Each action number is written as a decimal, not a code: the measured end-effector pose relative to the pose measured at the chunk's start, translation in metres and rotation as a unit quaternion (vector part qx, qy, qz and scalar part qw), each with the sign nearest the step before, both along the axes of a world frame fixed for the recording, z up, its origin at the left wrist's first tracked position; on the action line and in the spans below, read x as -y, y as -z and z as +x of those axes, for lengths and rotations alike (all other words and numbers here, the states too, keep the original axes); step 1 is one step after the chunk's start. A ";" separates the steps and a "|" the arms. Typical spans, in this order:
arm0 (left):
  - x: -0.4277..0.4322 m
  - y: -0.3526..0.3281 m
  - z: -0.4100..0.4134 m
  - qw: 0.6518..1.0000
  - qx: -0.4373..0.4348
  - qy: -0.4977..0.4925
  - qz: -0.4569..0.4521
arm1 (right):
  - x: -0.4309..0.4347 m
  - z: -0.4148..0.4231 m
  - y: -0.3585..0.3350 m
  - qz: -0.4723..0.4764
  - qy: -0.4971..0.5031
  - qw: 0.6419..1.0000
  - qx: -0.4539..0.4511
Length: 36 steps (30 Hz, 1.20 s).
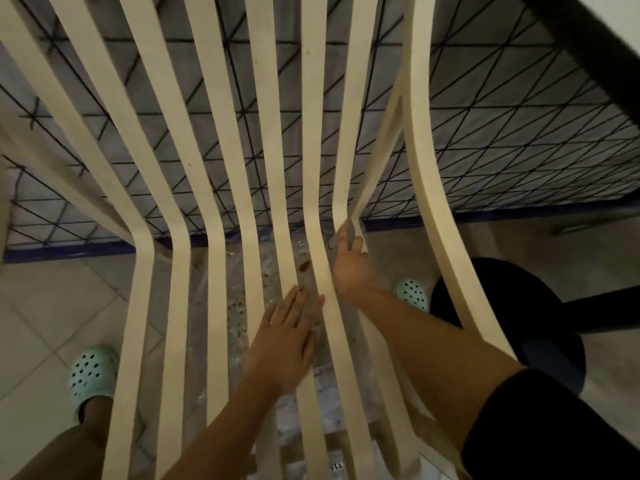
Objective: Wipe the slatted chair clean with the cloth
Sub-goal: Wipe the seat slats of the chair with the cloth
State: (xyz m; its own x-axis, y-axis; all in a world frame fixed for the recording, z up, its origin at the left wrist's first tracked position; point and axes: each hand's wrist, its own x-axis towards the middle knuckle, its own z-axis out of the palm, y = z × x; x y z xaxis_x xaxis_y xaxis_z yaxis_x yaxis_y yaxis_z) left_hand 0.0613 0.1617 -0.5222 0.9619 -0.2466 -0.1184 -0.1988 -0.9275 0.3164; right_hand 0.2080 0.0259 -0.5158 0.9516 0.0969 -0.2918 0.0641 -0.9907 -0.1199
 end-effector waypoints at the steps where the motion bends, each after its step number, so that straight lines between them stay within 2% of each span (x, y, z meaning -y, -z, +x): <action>1: 0.000 0.000 -0.001 1.000 -0.005 0.003 0.001 | -0.003 0.009 0.001 -0.001 -0.003 1.000 0.010; 9: -0.003 0.001 0.000 1.000 -0.007 0.004 -0.005 | -0.005 0.011 0.003 -0.024 -0.025 0.999 0.015; 15: 0.003 0.004 -0.014 1.000 -0.023 -0.021 0.001 | 0.017 -0.060 -0.005 -0.053 -0.045 0.998 -0.009; 20: 0.025 -0.008 -0.067 0.998 -0.013 -0.052 -0.034 | 0.037 -0.129 -0.013 -0.067 -0.053 0.996 -0.014; 22: 0.031 -0.014 -0.084 0.997 -0.035 -0.061 -0.040 | 0.044 -0.157 -0.022 -0.068 -0.050 0.996 -0.011; 25: 0.037 -0.025 -0.100 0.996 -0.044 -0.062 -0.051 | 0.056 -0.196 -0.031 -0.056 -0.025 0.998 -0.019; 28: 0.037 -0.035 -0.115 0.994 -0.066 -0.061 -0.058 | 0.068 -0.228 -0.017 -0.040 -0.052 0.997 0.030; 30: 0.035 -0.039 -0.119 0.992 -0.088 -0.062 -0.067 | 0.076 -0.242 -0.006 -0.031 -0.043 0.999 0.004; 33: 0.033 -0.052 -0.129 0.986 -0.119 -0.072 -0.089 | 0.076 -0.266 -0.042 0.025 0.040 0.999 0.001; 36: 0.034 -0.064 -0.139 0.983 -0.132 -0.076 -0.105 | 0.081 -0.278 -0.047 0.071 0.041 0.994 -0.069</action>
State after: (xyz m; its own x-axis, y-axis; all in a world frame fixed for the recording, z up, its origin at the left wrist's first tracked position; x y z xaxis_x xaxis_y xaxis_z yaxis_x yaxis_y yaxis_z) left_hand -0.0778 0.1273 -0.4585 0.9317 -0.1490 -0.3313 0.0516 -0.8485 0.5267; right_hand -0.0703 -0.0548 -0.4686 0.9094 0.0703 -0.4098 -0.0433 -0.9642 -0.2615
